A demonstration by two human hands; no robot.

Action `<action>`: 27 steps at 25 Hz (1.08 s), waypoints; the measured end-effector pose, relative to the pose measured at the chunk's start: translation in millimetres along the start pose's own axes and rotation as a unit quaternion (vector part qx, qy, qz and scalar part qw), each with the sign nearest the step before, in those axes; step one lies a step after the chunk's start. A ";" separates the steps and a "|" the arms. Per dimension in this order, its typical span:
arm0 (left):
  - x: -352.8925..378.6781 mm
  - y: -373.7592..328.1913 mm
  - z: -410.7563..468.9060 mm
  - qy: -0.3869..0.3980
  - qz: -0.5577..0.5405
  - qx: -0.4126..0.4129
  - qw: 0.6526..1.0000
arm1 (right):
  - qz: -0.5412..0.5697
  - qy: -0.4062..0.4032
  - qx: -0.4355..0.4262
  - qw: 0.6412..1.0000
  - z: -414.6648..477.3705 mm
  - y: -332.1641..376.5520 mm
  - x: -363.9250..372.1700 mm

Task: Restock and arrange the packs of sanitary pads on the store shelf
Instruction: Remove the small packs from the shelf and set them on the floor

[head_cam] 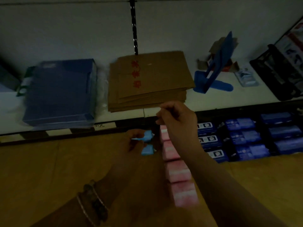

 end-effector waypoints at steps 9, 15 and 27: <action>-75.5 -191.9 -111.4 -0.029 -0.023 0.042 0.998 | 0.064 -0.041 0.025 0.997 -52.7 192.3 -90.9; -136.8 -354.2 -199.2 -0.064 -0.038 0.077 0.994 | 0.070 -0.049 -0.026 0.996 -66.7 369.4 -149.7; -196.8 -604.9 -326.5 -0.116 -0.132 0.293 0.940 | 0.124 -0.023 -0.241 0.962 -74.6 637.4 -234.5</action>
Point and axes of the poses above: each hand's wrist, its own z-axis towards the middle knuckle, its own x-axis out of the palm, y = z × x, the point moved 8 cm from there along z, towards the middle knuckle, and after that the axes turned 1 degree about -x, right-handed, at the moved point
